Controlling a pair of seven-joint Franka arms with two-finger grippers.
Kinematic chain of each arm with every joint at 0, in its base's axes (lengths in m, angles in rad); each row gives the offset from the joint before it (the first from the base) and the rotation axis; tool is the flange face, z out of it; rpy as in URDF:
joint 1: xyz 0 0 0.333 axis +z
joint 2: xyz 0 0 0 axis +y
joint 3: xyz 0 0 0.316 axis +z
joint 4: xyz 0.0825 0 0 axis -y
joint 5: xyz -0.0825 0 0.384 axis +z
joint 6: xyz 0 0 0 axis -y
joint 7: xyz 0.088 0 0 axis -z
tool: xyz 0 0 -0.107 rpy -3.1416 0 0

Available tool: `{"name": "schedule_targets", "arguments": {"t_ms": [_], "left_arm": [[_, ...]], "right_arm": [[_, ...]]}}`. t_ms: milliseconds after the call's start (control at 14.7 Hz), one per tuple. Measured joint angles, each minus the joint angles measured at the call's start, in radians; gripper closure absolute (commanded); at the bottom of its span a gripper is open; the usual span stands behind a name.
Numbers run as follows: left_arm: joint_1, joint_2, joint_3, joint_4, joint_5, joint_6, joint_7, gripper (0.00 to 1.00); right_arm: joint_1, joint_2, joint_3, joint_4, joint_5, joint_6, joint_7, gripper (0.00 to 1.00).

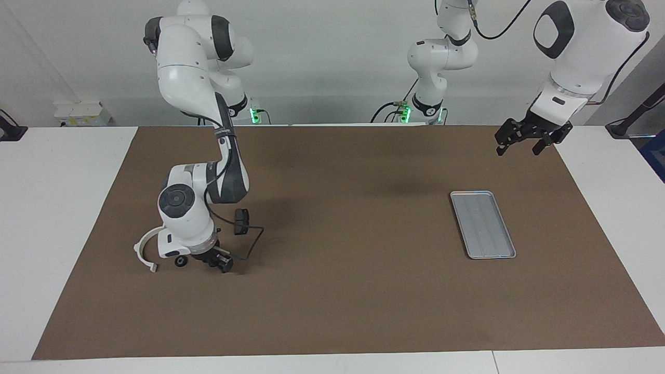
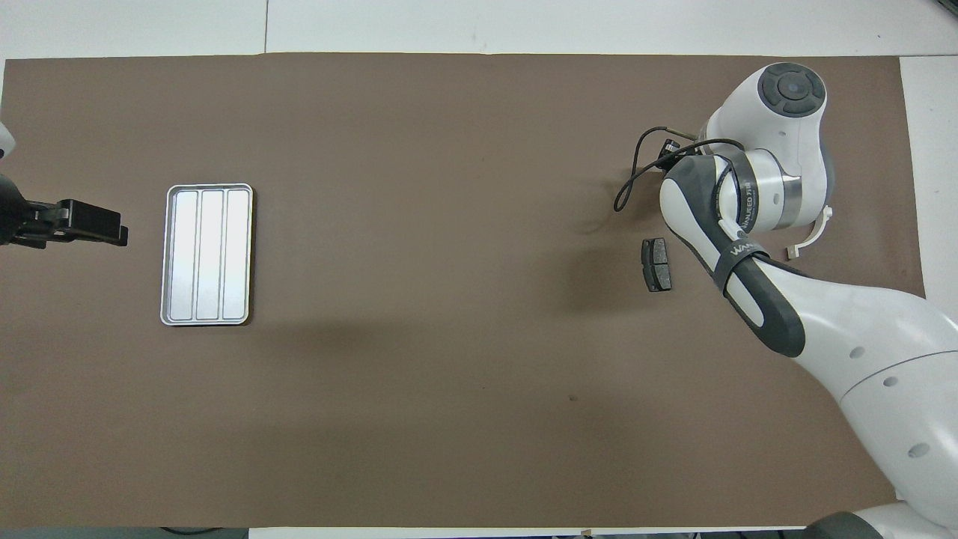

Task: Pick bearing gear from pile to tray
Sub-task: 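Grasp the small dark bearing with the right gripper and lift it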

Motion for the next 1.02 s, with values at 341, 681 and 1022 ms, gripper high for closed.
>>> {"name": "schedule_targets", "arguments": {"t_ms": [341, 681, 1022], "left_arm": [[0.0, 0.0, 0.0, 0.0, 0.0, 0.0, 0.0, 0.0], [0.0, 0.0, 0.0, 0.0, 0.0, 0.0, 0.0, 0.0], [0.0, 0.0, 0.0, 0.0, 0.0, 0.0, 0.0, 0.0]], "right_arm": [[0.0, -0.001, 0.0, 0.003, 0.003, 0.0, 0.0, 0.56], [0.0, -0.001, 0.001, 0.008, 0.005, 0.0, 0.0, 1.0], [0.0, -0.001, 0.001, 0.008, 0.005, 0.0, 0.0, 1.0]]}}
